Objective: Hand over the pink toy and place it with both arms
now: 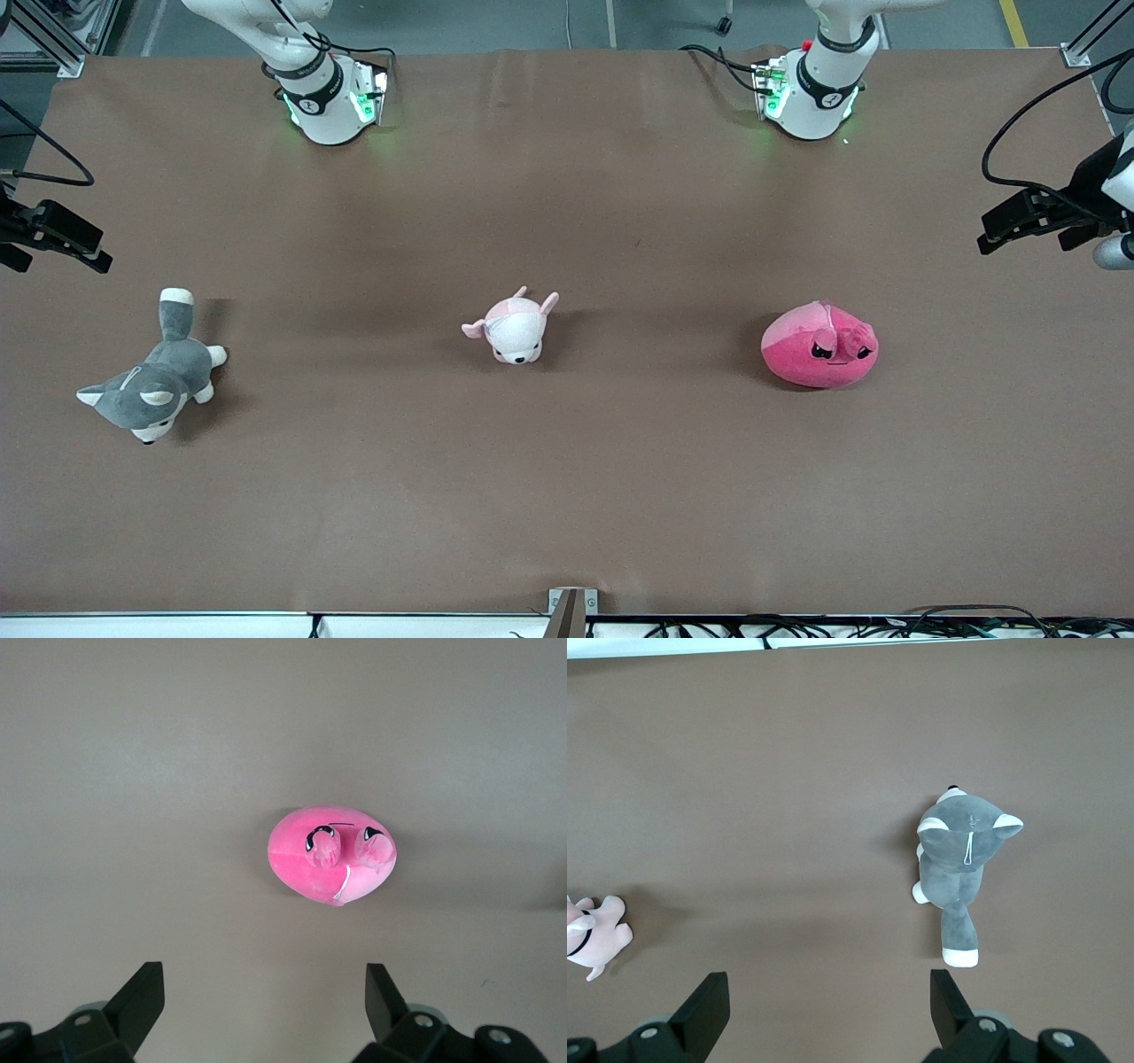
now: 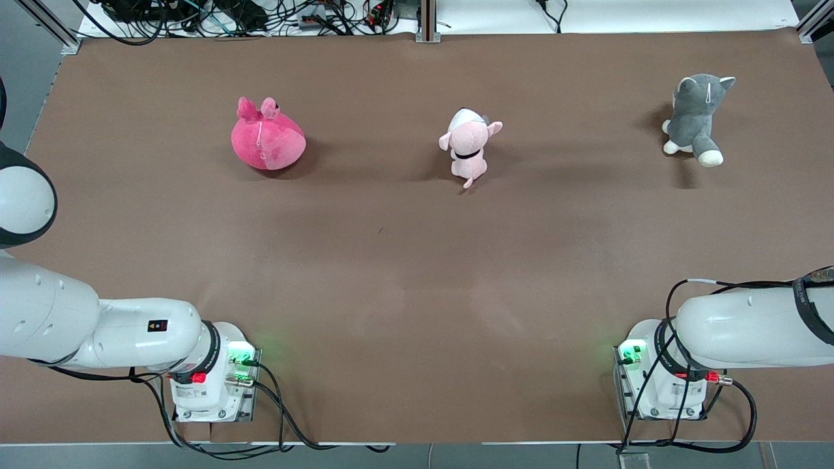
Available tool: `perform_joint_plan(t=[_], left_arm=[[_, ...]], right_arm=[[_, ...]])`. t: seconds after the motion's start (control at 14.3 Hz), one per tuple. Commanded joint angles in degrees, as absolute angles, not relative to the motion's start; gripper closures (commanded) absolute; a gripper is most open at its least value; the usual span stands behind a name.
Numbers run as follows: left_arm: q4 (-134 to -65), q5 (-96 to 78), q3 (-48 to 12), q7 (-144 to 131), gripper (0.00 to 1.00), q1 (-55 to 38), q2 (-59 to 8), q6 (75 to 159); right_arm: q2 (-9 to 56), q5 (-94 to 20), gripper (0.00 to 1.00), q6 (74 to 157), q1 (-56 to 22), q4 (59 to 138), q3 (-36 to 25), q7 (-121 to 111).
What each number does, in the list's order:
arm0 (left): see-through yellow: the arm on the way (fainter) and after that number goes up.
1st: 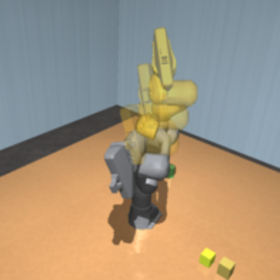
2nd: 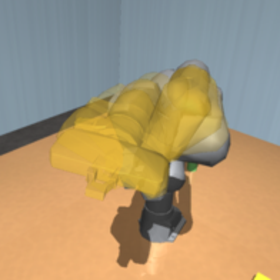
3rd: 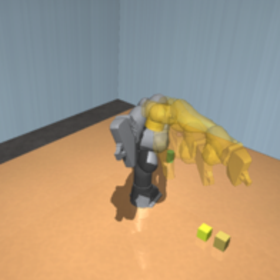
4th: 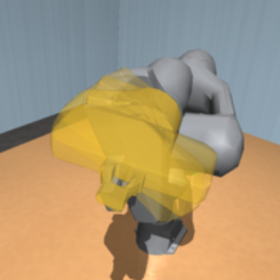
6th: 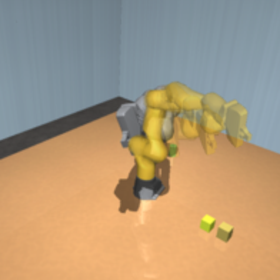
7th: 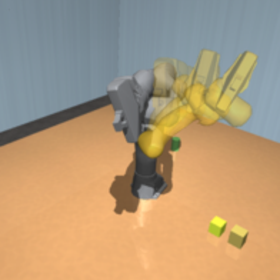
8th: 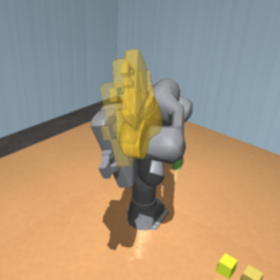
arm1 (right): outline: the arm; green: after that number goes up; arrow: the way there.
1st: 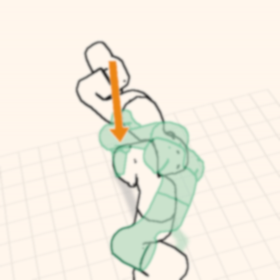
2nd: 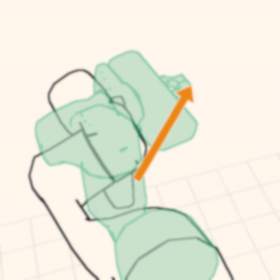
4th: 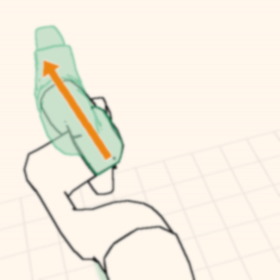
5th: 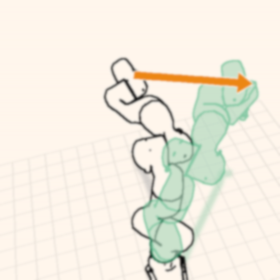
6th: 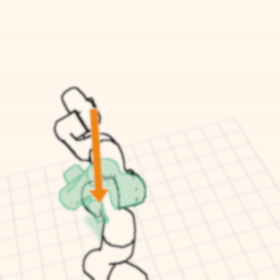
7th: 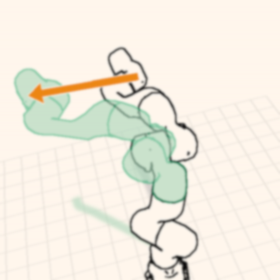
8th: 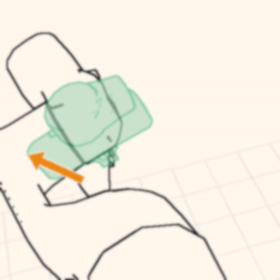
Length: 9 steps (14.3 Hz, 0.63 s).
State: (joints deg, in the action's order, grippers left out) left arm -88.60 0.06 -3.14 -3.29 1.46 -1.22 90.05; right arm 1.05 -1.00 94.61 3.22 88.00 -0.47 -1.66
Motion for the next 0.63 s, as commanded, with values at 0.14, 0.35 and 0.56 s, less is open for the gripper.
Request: perform_joint_plan(t=[0.14, 0.35, 0.56], left_arm=[[-88.15, -0.88, -3.08, -3.51, 0.00, 1.49, -1.14, 89.30], [-87.98, -0.88, -3.16, -4.57, 0.00, 1.41, -1.23, 89.30], [-87.98, -0.70, -3.51, -4.75, 0.00, 0.97, -1.49, 88.95]], right_arm=[[0.35, -0.53, 0.00, 94.75, 2.99, 88.42, -0.44, -1.93], [0.35, -0.53, 0.00, 94.75, 2.90, 88.33, -0.44, -1.85], [0.35, -0.53, 0.00, 94.83, 2.90, 88.33, -0.44, -1.85]])
